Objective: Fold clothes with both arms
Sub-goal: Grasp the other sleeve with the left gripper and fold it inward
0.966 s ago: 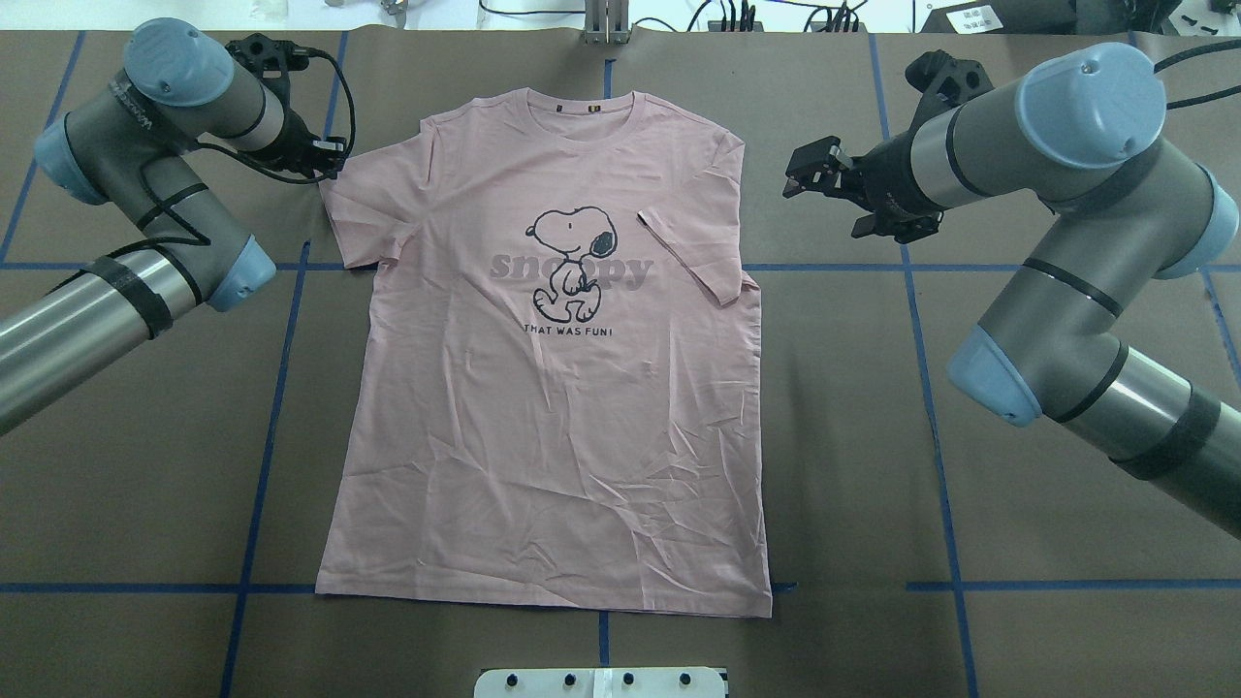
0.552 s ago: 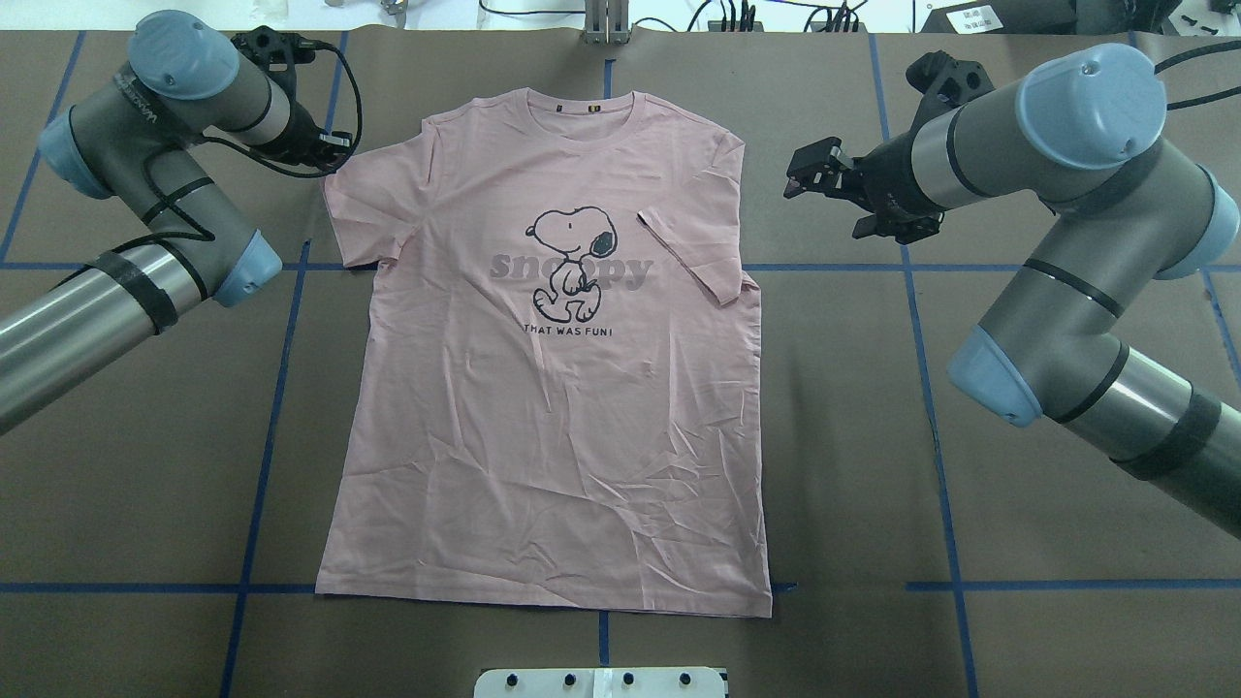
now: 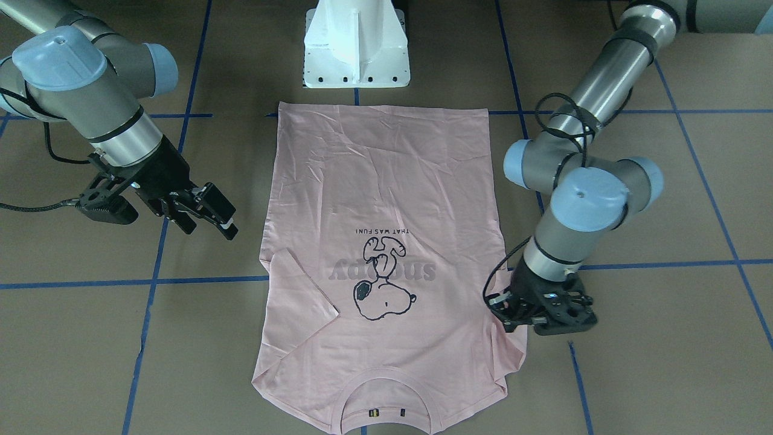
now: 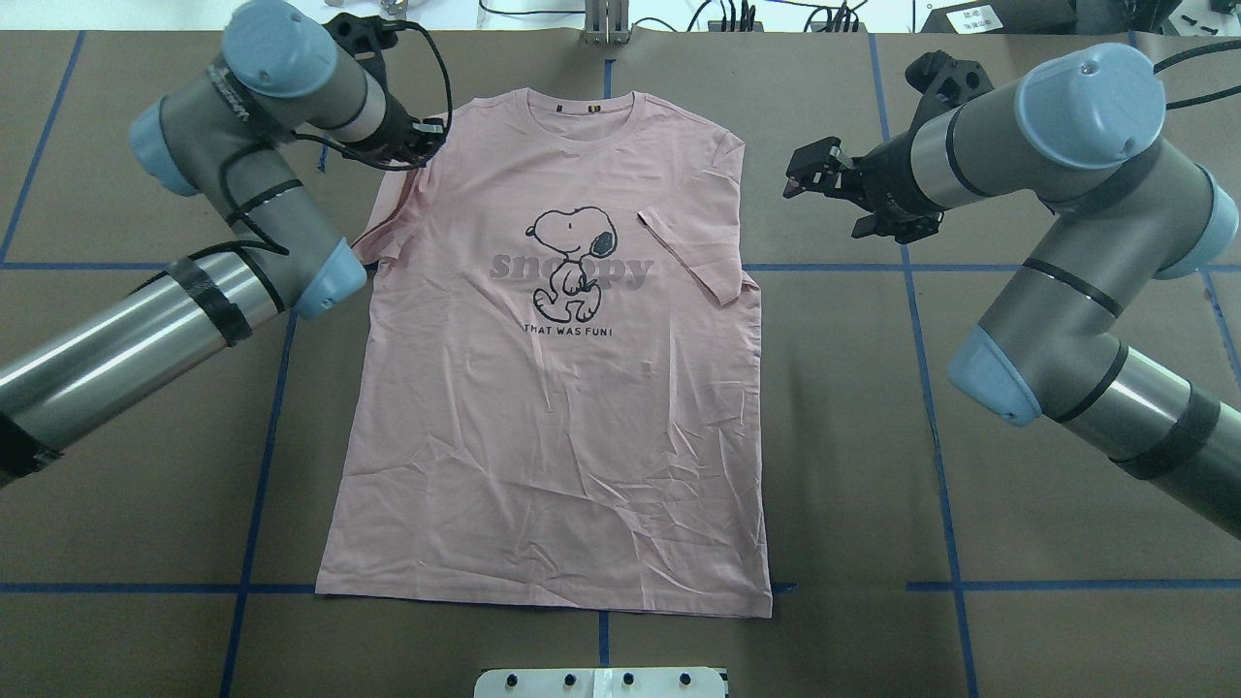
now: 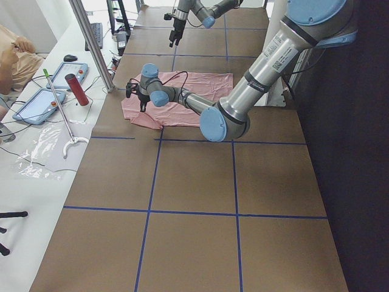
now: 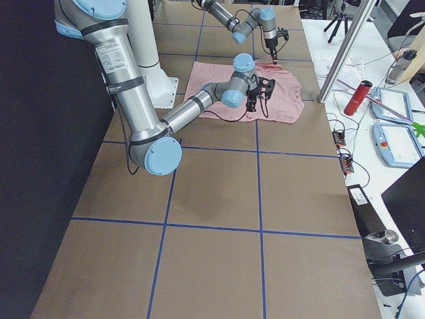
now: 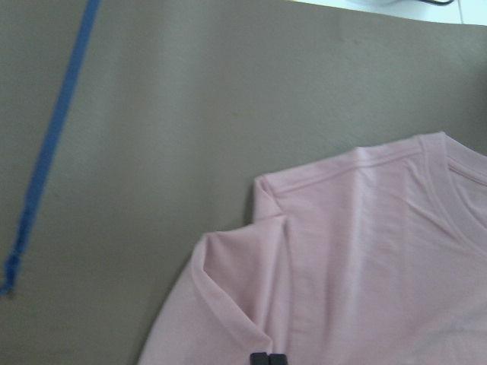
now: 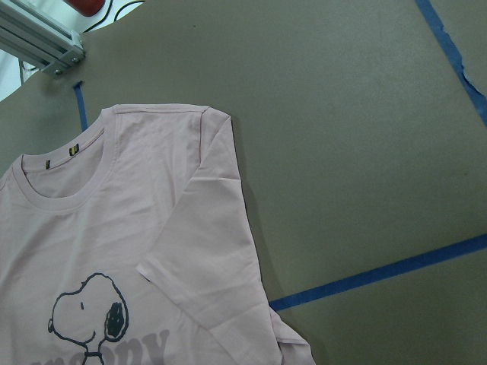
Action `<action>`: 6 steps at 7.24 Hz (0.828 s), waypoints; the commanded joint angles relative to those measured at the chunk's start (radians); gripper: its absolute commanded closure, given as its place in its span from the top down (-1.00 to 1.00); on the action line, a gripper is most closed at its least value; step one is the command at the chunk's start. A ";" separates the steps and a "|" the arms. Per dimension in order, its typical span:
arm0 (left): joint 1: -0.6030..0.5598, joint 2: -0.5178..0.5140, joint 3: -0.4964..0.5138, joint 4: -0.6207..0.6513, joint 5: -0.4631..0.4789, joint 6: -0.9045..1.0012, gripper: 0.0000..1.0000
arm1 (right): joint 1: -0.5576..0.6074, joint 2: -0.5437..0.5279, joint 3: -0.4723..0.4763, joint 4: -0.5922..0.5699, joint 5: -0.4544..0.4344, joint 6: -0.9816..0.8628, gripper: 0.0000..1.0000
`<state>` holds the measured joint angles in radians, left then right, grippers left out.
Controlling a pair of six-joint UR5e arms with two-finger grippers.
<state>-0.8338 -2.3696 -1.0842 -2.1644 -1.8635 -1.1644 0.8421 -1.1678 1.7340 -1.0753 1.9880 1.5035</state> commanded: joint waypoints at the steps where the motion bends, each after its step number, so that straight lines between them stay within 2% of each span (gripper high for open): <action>1: 0.036 -0.104 0.136 -0.015 0.096 -0.043 -1.00 | -0.001 0.003 -0.005 0.000 0.000 0.000 1.00; 3: 0.035 -0.108 0.138 -0.037 0.106 -0.044 -1.00 | -0.006 0.005 -0.010 0.000 -0.002 0.001 1.00; 4: 0.035 -0.106 0.138 -0.061 0.106 -0.050 -1.00 | -0.024 0.008 -0.008 0.000 -0.030 0.001 1.00; 5: 0.035 -0.097 0.135 -0.074 0.106 -0.054 0.29 | -0.049 0.014 -0.004 0.000 -0.061 0.009 1.00; 6: 0.033 -0.068 0.083 -0.090 0.104 -0.081 0.37 | -0.054 0.035 0.007 -0.006 -0.063 0.020 1.00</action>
<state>-0.7994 -2.4622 -0.9619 -2.2352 -1.7588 -1.2232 0.8020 -1.1506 1.7312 -1.0767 1.9396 1.5126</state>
